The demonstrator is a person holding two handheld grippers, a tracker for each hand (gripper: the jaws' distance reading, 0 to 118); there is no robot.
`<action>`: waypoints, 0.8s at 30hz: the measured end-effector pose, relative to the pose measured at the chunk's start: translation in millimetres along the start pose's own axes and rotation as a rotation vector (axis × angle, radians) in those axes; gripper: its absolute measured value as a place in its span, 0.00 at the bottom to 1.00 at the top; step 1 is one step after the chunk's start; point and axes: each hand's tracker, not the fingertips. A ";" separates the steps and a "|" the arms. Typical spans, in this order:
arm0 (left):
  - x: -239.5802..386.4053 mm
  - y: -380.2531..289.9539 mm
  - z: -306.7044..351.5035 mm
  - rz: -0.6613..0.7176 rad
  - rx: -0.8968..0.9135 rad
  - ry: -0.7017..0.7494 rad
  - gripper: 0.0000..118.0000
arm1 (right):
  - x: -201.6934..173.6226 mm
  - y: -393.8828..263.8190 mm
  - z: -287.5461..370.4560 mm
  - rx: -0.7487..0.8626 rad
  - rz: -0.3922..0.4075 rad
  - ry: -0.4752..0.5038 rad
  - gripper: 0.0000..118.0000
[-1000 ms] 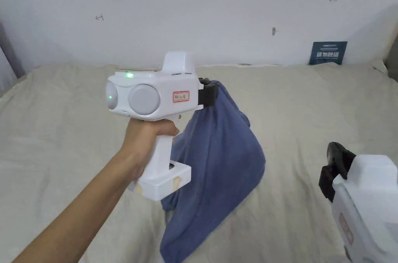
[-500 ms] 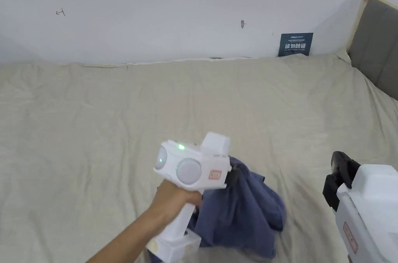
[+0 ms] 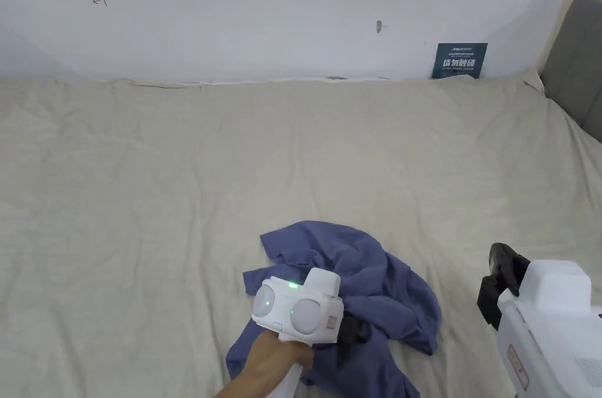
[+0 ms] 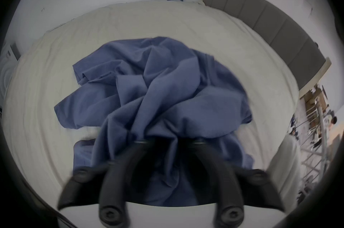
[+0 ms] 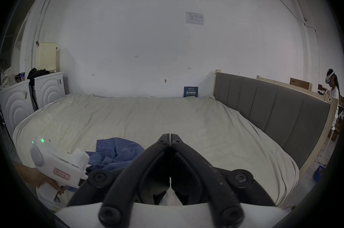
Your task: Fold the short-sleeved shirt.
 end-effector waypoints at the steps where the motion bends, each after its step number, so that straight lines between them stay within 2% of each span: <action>1: -0.5 3.3 9.5 0.026 0.022 -0.018 0.77 | -0.8 2.1 1.0 0.003 0.001 0.000 0.01; 2: -1.1 6.6 20.2 0.039 0.049 -0.040 0.93 | -1.0 4.1 2.7 0.009 0.002 0.000 0.01; 3: -1.4 10.3 32.2 0.041 0.083 -0.050 1.00 | -1.6 6.6 4.0 0.016 0.002 0.000 0.01; 12: -19.1 30.2 165.2 0.034 0.583 0.133 0.98 | -10.0 40.4 11.8 0.102 0.013 -0.001 0.01; 18: -51.1 14.6 210.7 -0.013 0.860 0.393 0.97 | -18.4 63.9 17.3 0.159 0.021 -0.009 0.02; 24: -64.6 -2.0 238.8 0.019 0.948 0.534 0.79 | -26.4 77.9 21.7 0.199 0.020 0.002 0.02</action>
